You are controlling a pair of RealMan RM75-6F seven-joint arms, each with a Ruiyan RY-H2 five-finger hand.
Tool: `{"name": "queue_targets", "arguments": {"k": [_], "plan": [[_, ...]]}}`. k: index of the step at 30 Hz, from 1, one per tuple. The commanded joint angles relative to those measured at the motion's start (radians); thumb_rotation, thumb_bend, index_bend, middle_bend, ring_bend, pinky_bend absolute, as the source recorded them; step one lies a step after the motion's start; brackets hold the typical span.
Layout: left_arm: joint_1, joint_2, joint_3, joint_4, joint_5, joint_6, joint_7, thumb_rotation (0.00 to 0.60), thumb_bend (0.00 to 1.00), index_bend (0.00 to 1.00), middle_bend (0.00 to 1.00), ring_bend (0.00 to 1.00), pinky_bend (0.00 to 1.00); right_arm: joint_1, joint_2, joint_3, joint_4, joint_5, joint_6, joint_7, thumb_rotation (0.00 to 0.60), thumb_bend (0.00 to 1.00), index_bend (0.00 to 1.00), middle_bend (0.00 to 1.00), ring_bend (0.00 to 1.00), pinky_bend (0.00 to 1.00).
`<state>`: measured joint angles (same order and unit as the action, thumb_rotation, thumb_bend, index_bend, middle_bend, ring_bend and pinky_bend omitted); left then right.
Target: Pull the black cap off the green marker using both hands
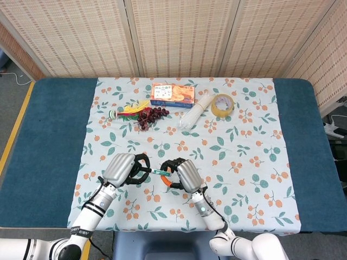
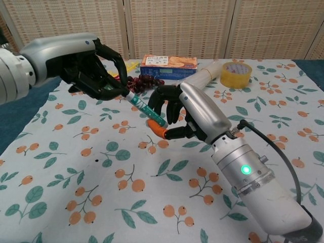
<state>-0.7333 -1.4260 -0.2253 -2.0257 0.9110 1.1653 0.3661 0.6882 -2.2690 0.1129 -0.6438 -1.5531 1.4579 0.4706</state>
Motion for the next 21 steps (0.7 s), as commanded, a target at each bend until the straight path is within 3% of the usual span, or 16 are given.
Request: {"name": "queue_targets", "arguments": {"k": [1,5,11,21], "plan": [[0.0,-0.001,0.0,0.002,0.0,0.001,0.0,0.6,0.39,0.54,0.91,0.76,0.86,0.0,0.0,0.0,0.001,0.0,0.001,0.003,0.6,0.42,0.99,0.79,0.62,0.57],[0.001,-0.006,-0.007,0.002,0.001,0.006,-0.015,0.6,0.5,0.62,0.96,0.77,0.87,0.0,0.0,-0.001,0.003,0.001,0.0,0.005,0.6,0.42,0.99,0.79,0.62,0.57],[0.006,-0.018,-0.007,0.008,0.018,0.022,-0.024,0.6,0.74,0.73,1.0,0.82,0.89,-0.001,0.0,-0.002,0.005,0.001,0.003,0.007,0.6,0.42,0.99,0.79,0.62,0.57],[0.012,-0.017,-0.007,0.006,0.04,0.039,-0.017,0.6,0.82,0.76,1.0,0.84,0.9,0.001,0.0,0.014,0.019,0.004,0.017,0.019,0.6,0.42,0.99,0.79,0.62,0.57]]}}
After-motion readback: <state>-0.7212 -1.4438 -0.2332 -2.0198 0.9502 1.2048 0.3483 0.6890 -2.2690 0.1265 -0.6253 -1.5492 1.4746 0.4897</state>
